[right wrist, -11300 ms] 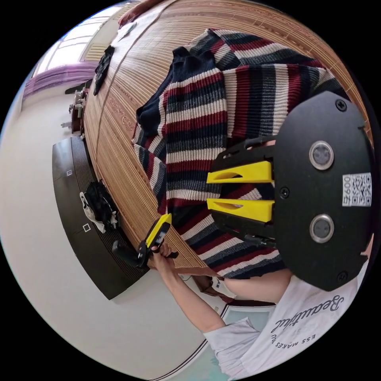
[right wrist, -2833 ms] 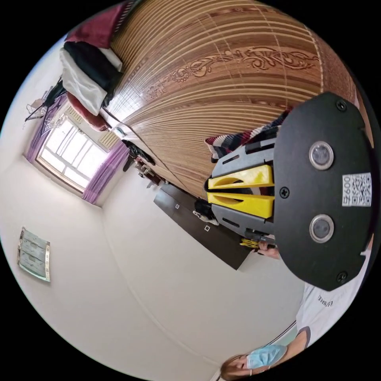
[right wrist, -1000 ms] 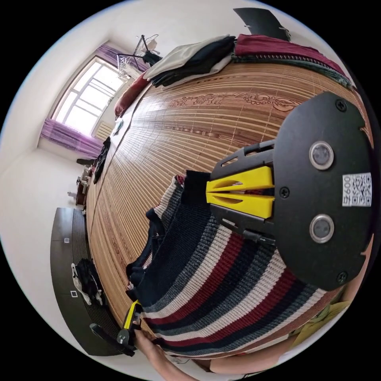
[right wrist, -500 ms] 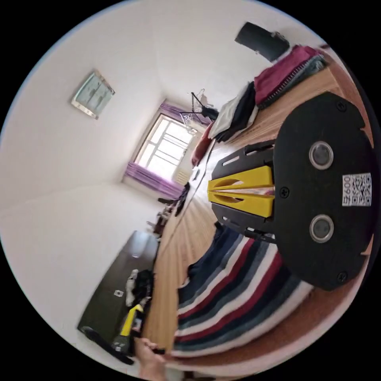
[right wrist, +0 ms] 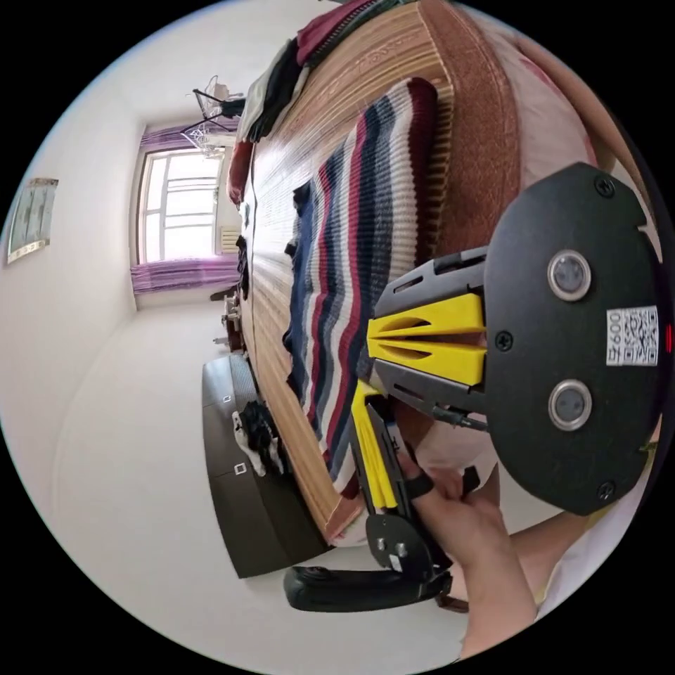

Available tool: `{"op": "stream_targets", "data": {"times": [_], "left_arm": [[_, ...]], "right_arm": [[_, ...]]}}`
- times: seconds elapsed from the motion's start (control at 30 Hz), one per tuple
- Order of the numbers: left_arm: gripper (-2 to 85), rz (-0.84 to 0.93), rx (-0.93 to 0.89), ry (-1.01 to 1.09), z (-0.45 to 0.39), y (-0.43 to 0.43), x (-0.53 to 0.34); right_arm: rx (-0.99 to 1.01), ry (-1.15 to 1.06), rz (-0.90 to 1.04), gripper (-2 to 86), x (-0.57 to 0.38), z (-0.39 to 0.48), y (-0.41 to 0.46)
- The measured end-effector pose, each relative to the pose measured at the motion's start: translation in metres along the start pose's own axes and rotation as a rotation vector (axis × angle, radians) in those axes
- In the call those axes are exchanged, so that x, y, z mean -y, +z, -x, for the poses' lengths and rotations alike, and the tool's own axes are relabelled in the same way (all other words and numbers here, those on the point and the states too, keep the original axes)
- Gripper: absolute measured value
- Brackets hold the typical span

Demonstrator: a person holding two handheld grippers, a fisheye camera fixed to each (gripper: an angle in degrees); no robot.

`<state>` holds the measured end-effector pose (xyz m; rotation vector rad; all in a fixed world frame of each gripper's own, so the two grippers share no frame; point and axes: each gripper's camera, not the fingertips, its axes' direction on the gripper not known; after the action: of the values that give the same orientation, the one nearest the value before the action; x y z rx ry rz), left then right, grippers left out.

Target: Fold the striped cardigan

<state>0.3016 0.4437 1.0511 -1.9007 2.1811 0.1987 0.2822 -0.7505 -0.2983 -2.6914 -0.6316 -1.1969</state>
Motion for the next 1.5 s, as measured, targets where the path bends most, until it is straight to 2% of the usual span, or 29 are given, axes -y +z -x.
{"op": "stream_targets", "data": {"times": [0.03, 0.13, 0.33, 0.43, 0.57, 0.7, 0.8, 0.83, 0.87, 0.93, 1.03, 1.13, 1.5], "left_arm": [[0.6, 0.037, -0.013, -0.006, 0.002, 0.006, -0.002], [0.5, -0.014, -0.081, 0.022, 0.009, -0.002, -0.011], [0.5, -0.027, -0.024, 0.061, -0.005, -0.017, -0.013], [0.4, -0.031, -0.036, 0.048, -0.004, -0.023, -0.014], [0.4, -0.026, -0.074, 0.022, 0.001, -0.031, -0.014], [0.1, -0.030, -0.077, 0.016, 0.000, -0.040, -0.014], [0.0, -0.031, -0.071, 0.014, -0.002, -0.047, -0.014], [0.0, -0.031, -0.072, 0.014, -0.002, -0.048, -0.014], [0.0, -0.033, -0.076, 0.012, -0.001, -0.050, -0.014], [0.0, -0.035, -0.085, 0.001, 0.000, -0.055, -0.014], [0.0, -0.035, -0.091, -0.006, 0.000, -0.059, -0.014], [0.0, -0.042, -0.093, -0.003, -0.001, -0.066, -0.015], [0.0, -0.062, -0.089, 0.001, -0.006, -0.086, -0.017]], "right_arm": [[-0.054, 0.008, 0.025, -0.9, -0.005, -0.009, 0.001], [-0.067, 0.071, 0.012, -0.9, -0.011, -0.029, -0.010], [-0.214, 0.177, -0.035, -0.8, -0.023, -0.083, -0.042], [-0.251, 0.136, -0.013, -0.8, -0.026, -0.115, -0.061], [-0.500, 0.005, 0.063, -0.8, -0.026, -0.147, -0.085], [-0.364, -0.062, 0.021, -0.4, -0.015, -0.185, -0.125], [-0.269, 0.073, 0.066, 1.2, 0.005, -0.233, -0.144], [-0.150, 0.078, 0.078, 2.6, 0.011, -0.248, -0.148], [-0.047, 0.046, 0.124, 4.3, 0.019, -0.259, -0.146], [0.040, -0.073, 0.247, 5.2, 0.029, -0.264, -0.133], [-0.005, -0.294, 0.403, 6.7, 0.036, -0.257, -0.108], [-0.030, -0.407, 0.426, 7.4, 0.042, -0.254, -0.093], [0.026, -0.535, 0.448, 0.4, 0.061, -0.266, -0.074]]}}
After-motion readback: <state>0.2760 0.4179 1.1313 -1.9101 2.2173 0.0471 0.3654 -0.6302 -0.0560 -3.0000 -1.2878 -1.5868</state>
